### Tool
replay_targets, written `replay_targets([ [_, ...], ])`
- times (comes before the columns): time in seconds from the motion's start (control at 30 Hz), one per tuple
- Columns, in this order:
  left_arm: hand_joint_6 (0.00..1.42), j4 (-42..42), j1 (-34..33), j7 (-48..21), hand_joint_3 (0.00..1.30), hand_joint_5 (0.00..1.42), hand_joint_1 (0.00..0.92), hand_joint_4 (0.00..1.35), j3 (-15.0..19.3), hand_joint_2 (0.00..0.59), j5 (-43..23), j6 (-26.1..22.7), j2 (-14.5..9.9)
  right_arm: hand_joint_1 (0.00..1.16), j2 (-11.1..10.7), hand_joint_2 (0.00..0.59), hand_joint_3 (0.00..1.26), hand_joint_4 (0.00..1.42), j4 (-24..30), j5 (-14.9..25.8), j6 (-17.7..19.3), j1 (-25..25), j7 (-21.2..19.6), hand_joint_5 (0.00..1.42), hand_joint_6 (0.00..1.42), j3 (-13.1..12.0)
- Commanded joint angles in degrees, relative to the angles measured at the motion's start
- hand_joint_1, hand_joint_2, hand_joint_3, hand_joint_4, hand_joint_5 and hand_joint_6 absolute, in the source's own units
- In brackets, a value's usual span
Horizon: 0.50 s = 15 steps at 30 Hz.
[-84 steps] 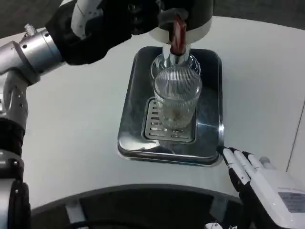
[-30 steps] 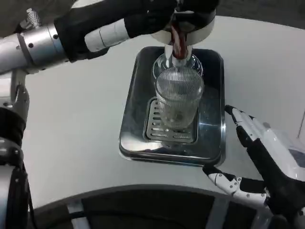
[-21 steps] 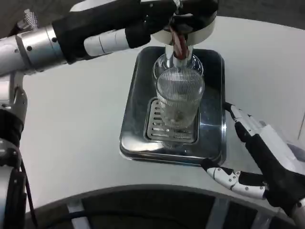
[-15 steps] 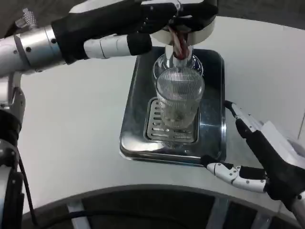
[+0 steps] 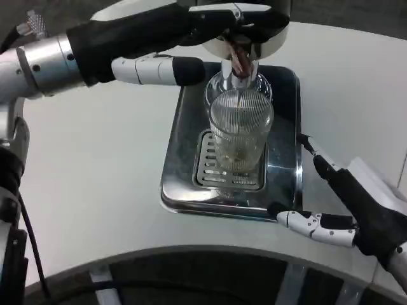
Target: Grasp the cup under the faucet to collect the drink, then remove the cup.
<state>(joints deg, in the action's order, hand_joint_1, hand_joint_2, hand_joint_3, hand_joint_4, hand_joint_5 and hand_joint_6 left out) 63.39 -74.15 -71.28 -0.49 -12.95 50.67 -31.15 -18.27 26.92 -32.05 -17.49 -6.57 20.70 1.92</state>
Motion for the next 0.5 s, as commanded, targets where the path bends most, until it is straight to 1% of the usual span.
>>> replay_targets([
  [0.03, 0.11, 1.98, 3.89, -2.34, 0.14, 0.15, 0.000, 0.08, -3.14, 0.055, 5.38, -1.09, -0.25, 0.55, -1.14, 0.256, 0.00, 0.00, -1.26, 2.16, -0.86, -1.32, 0.48, 0.00, 0.00, -0.06],
  [0.1, 0.11, 2.02, 3.91, -2.19, 0.14, 0.15, 0.000, 0.08, -3.17, 0.055, 5.31, -1.14, -0.32, 0.55, -1.51, 0.240, 0.00, 0.00, -1.96, 2.95, -1.16, -2.02, 0.33, 0.00, 0.00, -0.36],
  [0.27, 0.11, 2.13, 3.97, -1.84, 0.14, 0.15, 0.000, 0.08, -3.22, 0.055, 5.19, -1.37, -0.37, 0.56, -2.44, 0.238, 0.00, 0.00, -4.00, 4.39, -1.30, -4.32, -1.10, 0.00, 0.00, -1.37],
  [0.5, 0.11, 2.20, 4.00, -1.43, 0.14, 0.15, 0.000, 0.08, -3.32, 0.055, 5.19, -1.50, -0.31, 0.56, -3.15, 0.233, 0.00, 0.00, -6.91, 5.88, -0.94, -7.70, -2.70, 0.00, 0.00, -1.93],
])
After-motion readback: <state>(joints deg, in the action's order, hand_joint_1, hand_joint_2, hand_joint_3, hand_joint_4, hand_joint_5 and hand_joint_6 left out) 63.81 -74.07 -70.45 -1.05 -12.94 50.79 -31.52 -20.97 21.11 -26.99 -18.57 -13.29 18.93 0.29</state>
